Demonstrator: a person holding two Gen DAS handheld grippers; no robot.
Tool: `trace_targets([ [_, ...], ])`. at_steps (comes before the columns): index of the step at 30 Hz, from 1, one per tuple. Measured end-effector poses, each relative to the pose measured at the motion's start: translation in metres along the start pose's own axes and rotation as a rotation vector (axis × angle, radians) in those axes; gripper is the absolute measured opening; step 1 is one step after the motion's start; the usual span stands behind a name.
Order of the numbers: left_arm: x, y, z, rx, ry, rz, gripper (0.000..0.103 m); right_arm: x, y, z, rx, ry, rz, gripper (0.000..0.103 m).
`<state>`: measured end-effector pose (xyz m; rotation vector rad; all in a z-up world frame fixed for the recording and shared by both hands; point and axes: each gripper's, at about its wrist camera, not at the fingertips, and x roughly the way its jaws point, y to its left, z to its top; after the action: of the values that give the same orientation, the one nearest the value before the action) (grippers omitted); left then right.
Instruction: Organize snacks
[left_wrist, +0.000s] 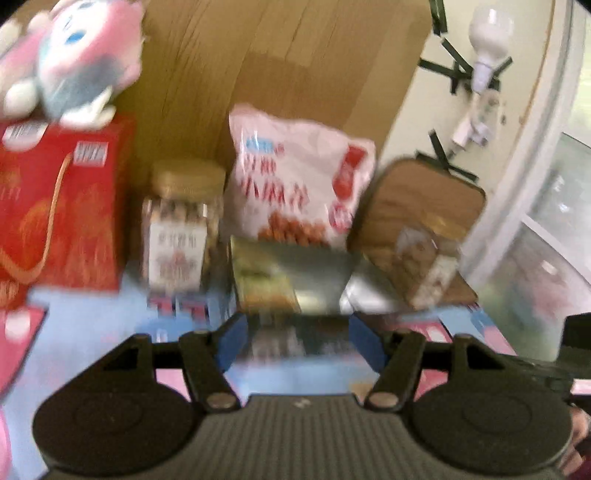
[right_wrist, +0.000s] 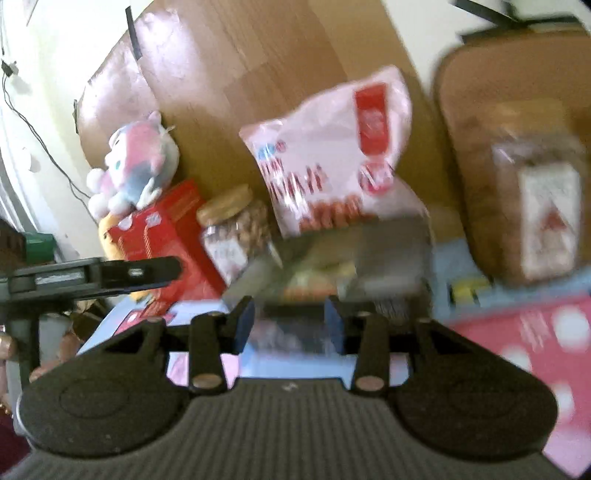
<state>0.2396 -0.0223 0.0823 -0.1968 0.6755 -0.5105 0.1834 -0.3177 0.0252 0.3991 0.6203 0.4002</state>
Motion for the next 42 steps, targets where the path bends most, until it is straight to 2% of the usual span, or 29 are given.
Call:
trace_targets([
  [2, -0.002, -0.005, -0.017, -0.02, 0.033, -0.038, 0.063, -0.016, -0.008, -0.021, 0.037, 0.013, -0.027, 0.045],
  [4, 0.004, -0.016, -0.029, -0.01, 0.067, -0.06, 0.063, -0.027, -0.012, -0.042, 0.049, 0.011, -0.096, 0.047],
  [8, 0.039, -0.043, -0.043, -0.012, 0.156, -0.109, 0.063, -0.032, -0.013, -0.068, 0.053, 0.017, -0.142, 0.05],
  [10, 0.056, -0.055, -0.049, -0.005, 0.181, -0.11, 0.063, -0.032, -0.01, -0.074, 0.049, 0.018, -0.149, 0.053],
  [12, 0.071, -0.064, -0.056, 0.014, 0.198, -0.077, 0.068, -0.028, -0.01, -0.074, 0.049, 0.024, -0.143, 0.056],
  [14, 0.086, -0.066, -0.061, -0.005, 0.236, -0.063, 0.068, -0.024, -0.008, -0.073, 0.022, 0.043, -0.134, 0.057],
  [17, 0.102, -0.069, -0.067, -0.016, 0.308, -0.072, 0.065, -0.011, -0.002, -0.073, -0.021, 0.079, -0.128, 0.057],
  [19, 0.11, -0.072, -0.076, -0.009, 0.349, -0.063, 0.051, -0.002, -0.003, -0.073, -0.034, 0.098, -0.136, 0.055],
  [20, 0.111, -0.074, -0.079, 0.0, 0.345, -0.057, 0.048, 0.0, -0.002, -0.073, -0.045, 0.094, -0.124, 0.05],
  [21, 0.11, -0.075, -0.08, 0.01, 0.333, -0.052, 0.045, 0.003, -0.003, -0.074, -0.043, 0.109, -0.1, 0.033],
  [23, 0.108, -0.074, -0.078, -0.012, 0.332, -0.061, 0.039, 0.002, -0.001, -0.074, -0.056, 0.091, -0.106, 0.028],
  [25, 0.1, -0.077, -0.07, -0.013, 0.315, -0.074, 0.037, -0.002, 0.002, -0.074, -0.065, 0.063, -0.099, 0.023],
  [31, 0.068, -0.086, -0.03, 0.032, 0.168, -0.103, 0.037, -0.02, 0.023, -0.049, -0.132, -0.072, -0.081, 0.022],
  [34, 0.07, -0.081, 0.006, 0.013, 0.111, -0.101, 0.037, -0.011, 0.033, -0.017, -0.215, -0.126, -0.083, 0.022],
  [38, 0.101, -0.059, 0.043, -0.06, 0.104, -0.099, 0.037, 0.028, 0.023, 0.036, -0.23, -0.1, -0.063, 0.022],
  [42, 0.147, -0.046, 0.053, -0.11, 0.145, -0.077, 0.04, 0.068, 0.008, 0.057, -0.242, -0.042, -0.105, 0.024],
])
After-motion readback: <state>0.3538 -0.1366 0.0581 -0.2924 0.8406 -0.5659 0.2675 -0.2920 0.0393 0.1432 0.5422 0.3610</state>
